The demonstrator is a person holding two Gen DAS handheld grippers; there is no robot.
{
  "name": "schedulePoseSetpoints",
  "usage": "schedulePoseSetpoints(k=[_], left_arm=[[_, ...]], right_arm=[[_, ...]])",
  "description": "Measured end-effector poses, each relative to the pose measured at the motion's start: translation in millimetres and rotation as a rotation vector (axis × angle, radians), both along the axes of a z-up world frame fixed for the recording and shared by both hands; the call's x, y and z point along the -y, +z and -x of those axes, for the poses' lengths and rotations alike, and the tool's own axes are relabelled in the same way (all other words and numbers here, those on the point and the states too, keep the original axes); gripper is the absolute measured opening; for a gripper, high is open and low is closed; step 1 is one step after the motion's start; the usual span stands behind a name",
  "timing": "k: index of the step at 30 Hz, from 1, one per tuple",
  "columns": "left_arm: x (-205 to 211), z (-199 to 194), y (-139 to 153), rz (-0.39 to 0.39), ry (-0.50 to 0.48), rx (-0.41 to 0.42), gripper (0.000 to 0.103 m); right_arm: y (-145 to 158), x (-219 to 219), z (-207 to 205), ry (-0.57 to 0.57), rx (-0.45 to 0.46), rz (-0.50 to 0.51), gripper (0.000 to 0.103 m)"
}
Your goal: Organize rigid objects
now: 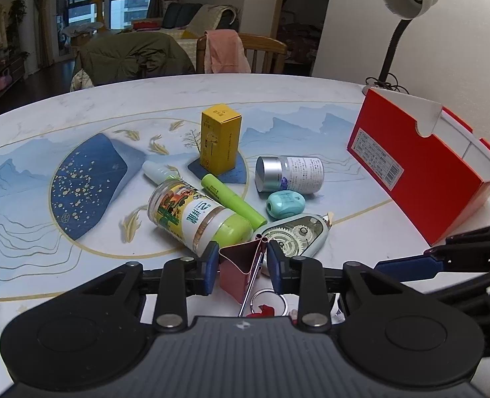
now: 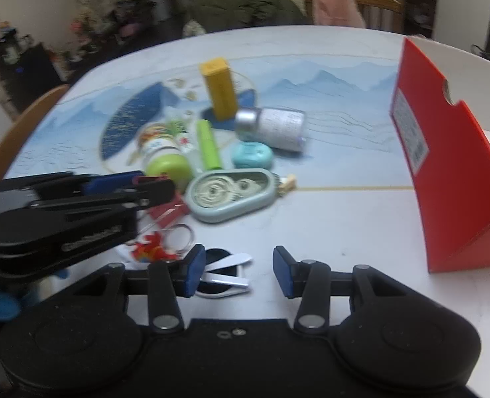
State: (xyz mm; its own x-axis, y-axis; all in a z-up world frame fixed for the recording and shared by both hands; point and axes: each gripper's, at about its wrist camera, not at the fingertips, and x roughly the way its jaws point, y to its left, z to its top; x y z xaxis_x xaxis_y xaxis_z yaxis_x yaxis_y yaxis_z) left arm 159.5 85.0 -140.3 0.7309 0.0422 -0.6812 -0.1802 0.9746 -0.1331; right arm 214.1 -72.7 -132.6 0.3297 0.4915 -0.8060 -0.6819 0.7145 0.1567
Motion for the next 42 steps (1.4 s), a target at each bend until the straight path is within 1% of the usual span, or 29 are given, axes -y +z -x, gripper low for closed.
schedulePoseSetpoints(k=[4, 6, 8, 10, 11, 13, 14, 15, 16, 18, 20, 22, 23, 24, 26, 28, 31, 33, 36, 40, 42], left_arm=[[-6, 4, 1, 0.013, 0.004, 0.001, 0.029], [-10, 5, 1, 0.016, 0.011, 0.001, 0.022], [-13, 6, 1, 0.029, 0.014, -0.001, 0.022], [-14, 8, 1, 0.022, 0.012, -0.002, 0.022], [-14, 9, 1, 0.022, 0.008, -0.001, 0.022], [-15, 11, 1, 0.028, 0.010, -0.001, 0.022], [-15, 13, 2, 0.030, 0.012, 0.000, 0.022], [-16, 14, 2, 0.030, 0.017, 0.002, 0.022], [-17, 16, 2, 0.032, 0.021, 0.003, 0.022], [-18, 18, 2, 0.037, 0.027, 0.005, 0.022], [-19, 19, 3, 0.039, 0.030, 0.010, 0.022], [-20, 21, 4, 0.044, 0.036, 0.015, 0.022], [-21, 22, 5, 0.044, 0.040, 0.018, 0.022], [-21, 23, 6, 0.046, 0.044, 0.021, 0.022], [-22, 24, 8, 0.052, 0.050, 0.027, 0.022], [-23, 26, 9, 0.052, 0.055, 0.029, 0.022], [-24, 28, 10, 0.056, 0.069, 0.030, 0.022], [-26, 30, 11, 0.062, 0.084, 0.030, 0.022], [-27, 32, 12, 0.066, 0.098, 0.030, 0.022], [-23, 35, 14, 0.069, 0.107, 0.029, 0.022], [-21, 36, 14, 0.069, 0.109, 0.028, 0.022]], right_arm=[[3, -10, 10, 0.187, 0.026, 0.015, 0.045], [1, -19, 17, 0.274, 0.047, 0.044, 0.045], [-3, -28, 24, 0.347, 0.081, 0.082, 0.045], [-7, -35, 28, 0.388, 0.132, 0.122, 0.045], [-8, -37, 29, 0.410, 0.141, 0.137, 0.044], [-12, -41, 31, 0.431, 0.154, 0.164, 0.041], [-12, -40, 31, 0.435, 0.159, 0.167, 0.037], [-11, -39, 32, 0.444, 0.160, 0.165, 0.031], [-10, -38, 33, 0.452, 0.159, 0.163, 0.029], [-10, -35, 36, 0.471, 0.163, 0.168, 0.022], [-9, -33, 44, 0.499, 0.170, 0.176, 0.017], [-9, -32, 53, 0.518, 0.194, 0.196, 0.014], [-8, -30, 56, 0.521, 0.189, 0.189, 0.011], [-6, -29, 57, 0.517, 0.176, 0.175, 0.007], [-2, -24, 57, 0.488, 0.145, 0.146, 0.005], [0, -19, 55, 0.443, 0.126, 0.131, 0.005], [4, -7, 45, 0.369, 0.036, 0.065, 0.005], [6, 4, 36, 0.307, -0.048, 0.011, 0.005], [9, 23, 24, 0.219, -0.137, -0.073, 0.005], [11, 51, 6, 0.103, -0.276, -0.222, 0.005], [9, 62, -1, 0.057, -0.311, -0.251, 0.005]])
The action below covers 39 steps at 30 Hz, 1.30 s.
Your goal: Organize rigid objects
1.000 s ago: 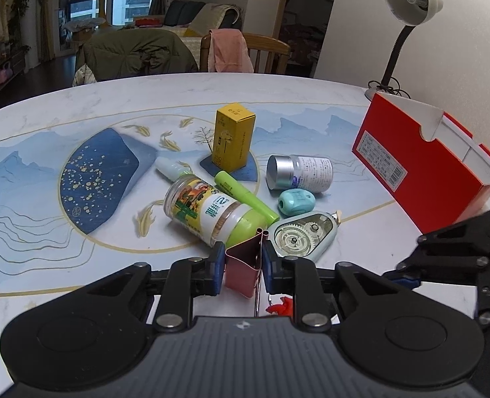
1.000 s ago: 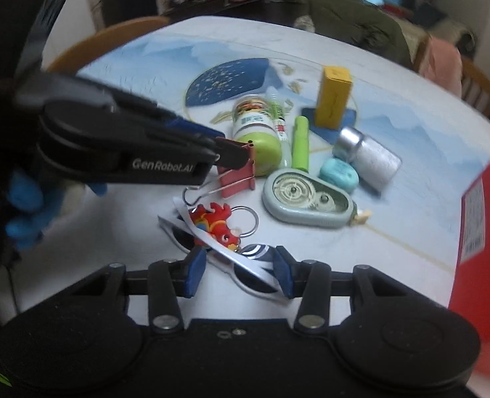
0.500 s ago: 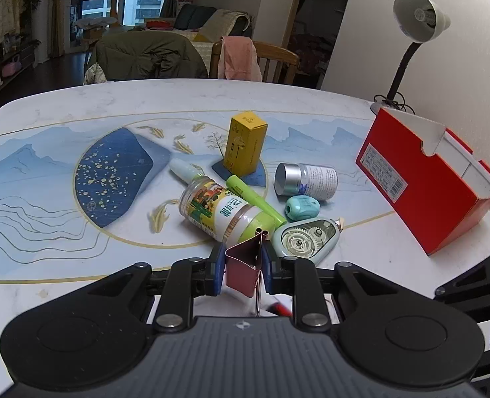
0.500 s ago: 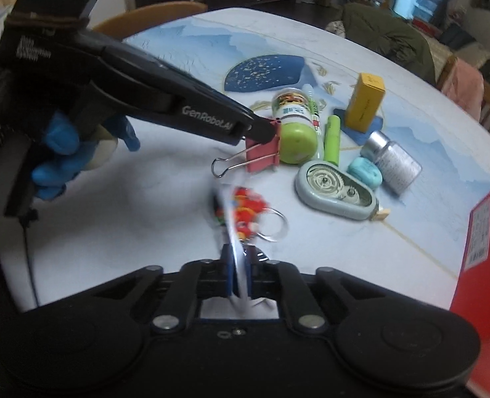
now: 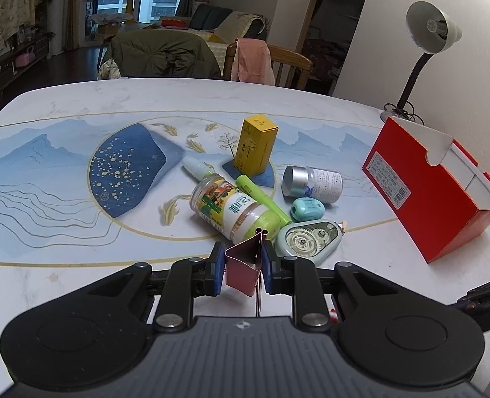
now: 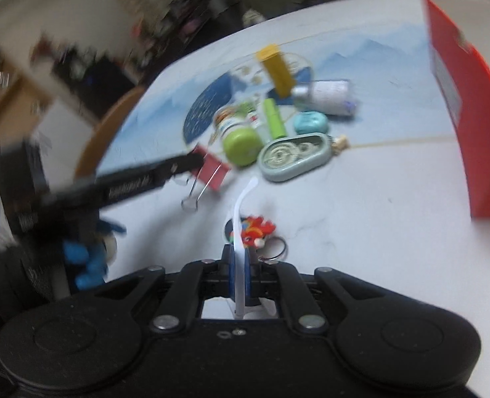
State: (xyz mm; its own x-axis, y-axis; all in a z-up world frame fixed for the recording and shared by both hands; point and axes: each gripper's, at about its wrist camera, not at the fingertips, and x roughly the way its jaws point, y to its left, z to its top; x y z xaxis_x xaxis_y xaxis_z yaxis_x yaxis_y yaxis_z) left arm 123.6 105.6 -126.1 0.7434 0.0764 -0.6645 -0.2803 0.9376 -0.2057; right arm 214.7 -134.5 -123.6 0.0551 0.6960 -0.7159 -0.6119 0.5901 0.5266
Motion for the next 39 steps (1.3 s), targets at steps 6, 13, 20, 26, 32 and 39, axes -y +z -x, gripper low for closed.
schedulePoseSetpoints(k=[6, 13, 20, 26, 32, 39], left_arm=[[10, 2, 3, 0.001, 0.005, -0.001, 0.022], [18, 6, 4, -0.004, 0.015, -0.005, 0.022], [19, 10, 6, -0.005, 0.041, -0.006, 0.022], [21, 13, 8, -0.010, 0.044, -0.008, 0.022], [22, 17, 8, -0.011, 0.047, -0.012, 0.021], [20, 20, 7, -0.009, 0.047, -0.014, 0.021]], right_arm=[[0, 2, 13, 0.093, 0.075, 0.066, 0.005], [5, 3, 22, 0.161, 0.146, 0.104, 0.006], [1, -9, 18, 0.186, 0.224, 0.175, 0.016], [-6, -28, 15, 0.195, 0.280, 0.197, 0.059], [-18, -46, 9, 0.200, 0.287, 0.234, 0.057], [-26, -58, 11, 0.218, 0.320, 0.280, 0.047]])
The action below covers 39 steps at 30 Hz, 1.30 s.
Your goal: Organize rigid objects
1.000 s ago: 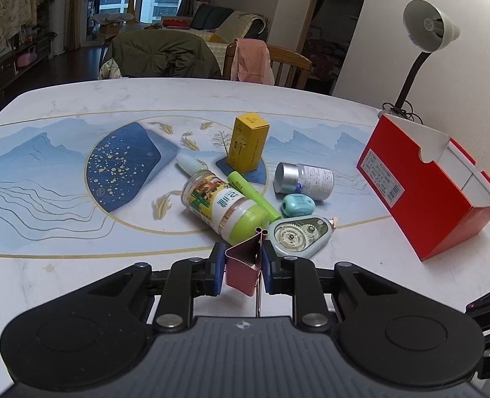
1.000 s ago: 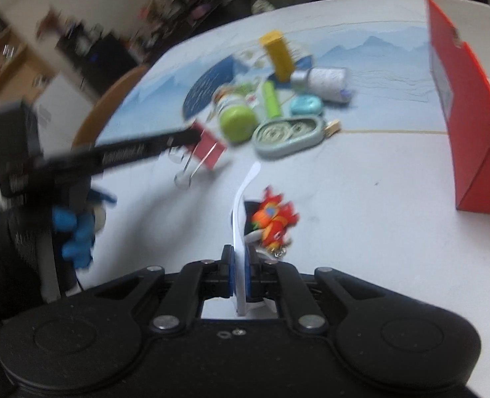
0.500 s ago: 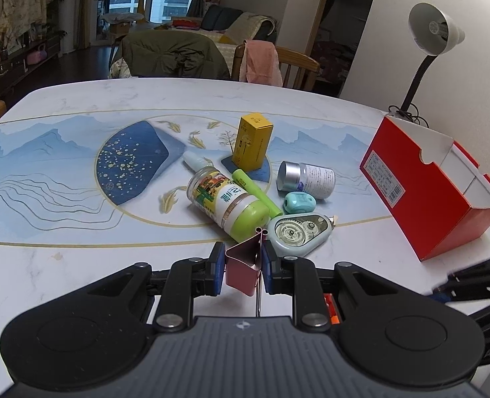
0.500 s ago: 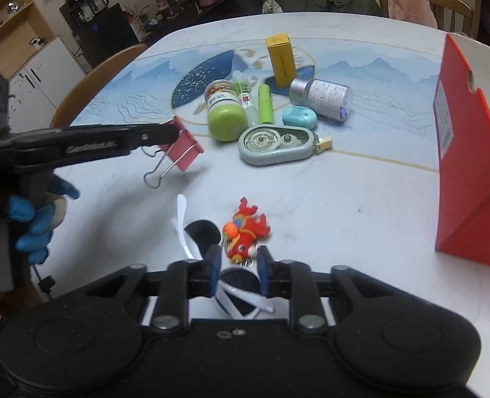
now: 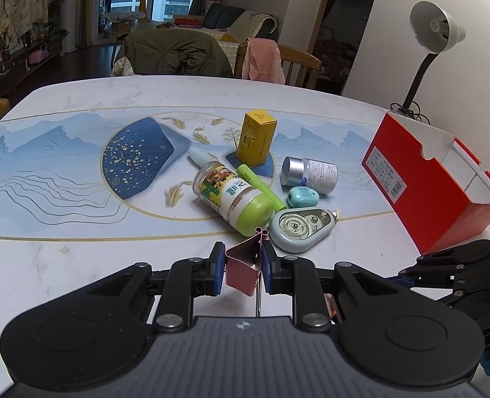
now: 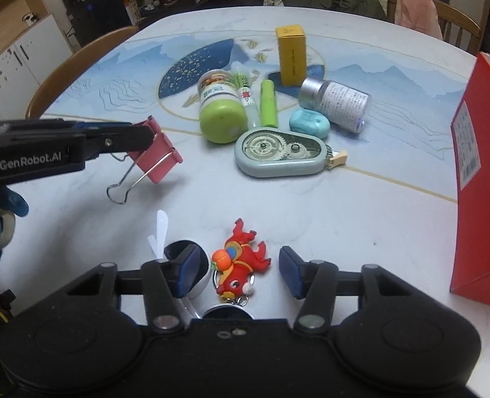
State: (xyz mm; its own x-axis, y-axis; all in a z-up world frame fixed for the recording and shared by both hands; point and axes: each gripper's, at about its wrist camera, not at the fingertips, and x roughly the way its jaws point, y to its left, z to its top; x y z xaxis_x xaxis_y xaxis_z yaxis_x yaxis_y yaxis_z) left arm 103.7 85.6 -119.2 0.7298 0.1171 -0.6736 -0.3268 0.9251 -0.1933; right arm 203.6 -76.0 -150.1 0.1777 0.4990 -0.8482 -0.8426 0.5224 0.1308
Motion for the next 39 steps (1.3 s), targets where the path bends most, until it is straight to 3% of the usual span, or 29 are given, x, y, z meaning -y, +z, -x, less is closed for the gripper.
schedulePoseSetpoints(k=[4, 6, 13, 22, 31, 39], left_arm=[[0, 0, 0, 0.001, -0.002, -0.002, 0.021], [0, 0, 0, 0.005, -0.005, -0.002, 0.022], [5, -3, 8, 0.007, -0.014, 0.001, 0.021], [27, -15, 40, 0.004, -0.064, 0.031, 0.021], [72, -46, 82, -0.010, -0.161, 0.079, 0.022], [118, -87, 108, -0.066, -0.237, 0.119, 0.022]], right_arm=[[-2, -1, 3, 0.009, 0.020, 0.014, 0.046], [-2, -1, 3, 0.004, 0.025, 0.012, 0.039], [4, 13, -4, -0.039, -0.004, -0.038, 0.038], [54, 50, -13, -0.087, 0.014, -0.142, 0.038], [111, 96, -47, -0.165, 0.073, -0.242, 0.038], [132, 138, -93, -0.227, 0.151, -0.271, 0.038]])
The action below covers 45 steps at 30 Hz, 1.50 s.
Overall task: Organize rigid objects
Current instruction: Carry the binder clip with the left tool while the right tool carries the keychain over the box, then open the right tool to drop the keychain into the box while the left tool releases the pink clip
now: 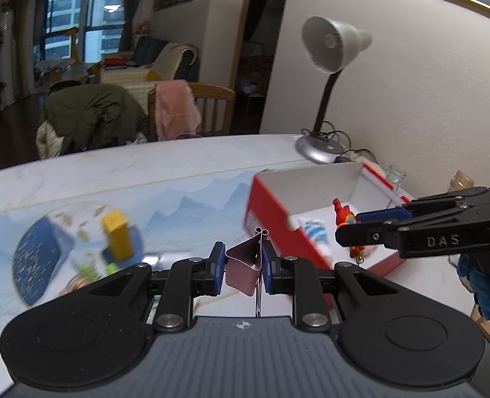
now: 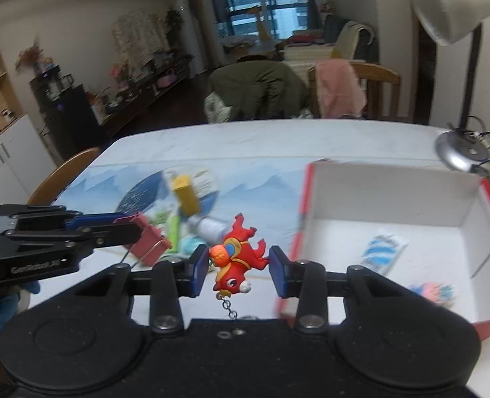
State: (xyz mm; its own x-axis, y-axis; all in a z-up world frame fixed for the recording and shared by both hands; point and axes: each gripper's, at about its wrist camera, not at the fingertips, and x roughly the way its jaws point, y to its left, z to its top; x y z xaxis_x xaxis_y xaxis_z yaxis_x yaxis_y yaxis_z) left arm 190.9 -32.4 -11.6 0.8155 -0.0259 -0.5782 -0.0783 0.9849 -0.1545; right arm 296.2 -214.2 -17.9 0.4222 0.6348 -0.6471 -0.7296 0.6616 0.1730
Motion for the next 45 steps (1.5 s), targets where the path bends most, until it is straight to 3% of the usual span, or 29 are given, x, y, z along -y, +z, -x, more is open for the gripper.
schedulePoseSetpoints(k=[7, 16, 32, 45], left_arm=[[42, -46, 14, -0.030, -0.061, 0.010, 0.022], [94, -106, 4, -0.053, -0.140, -0.043, 0.022], [152, -186, -57, -0.064, -0.243, -0.271, 0.021], [164, -220, -95, -0.060, -0.274, -0.469, 0.022]], right_arm=[[5, 38, -50, -0.083, 0.028, 0.002, 0.038], [-6, 74, -104, -0.163, 0.031, 0.037, 0.038], [-65, 93, -170, -0.189, -0.080, 0.146, 0.038], [-91, 88, -181, -0.149, -0.164, 0.235, 0.039]])
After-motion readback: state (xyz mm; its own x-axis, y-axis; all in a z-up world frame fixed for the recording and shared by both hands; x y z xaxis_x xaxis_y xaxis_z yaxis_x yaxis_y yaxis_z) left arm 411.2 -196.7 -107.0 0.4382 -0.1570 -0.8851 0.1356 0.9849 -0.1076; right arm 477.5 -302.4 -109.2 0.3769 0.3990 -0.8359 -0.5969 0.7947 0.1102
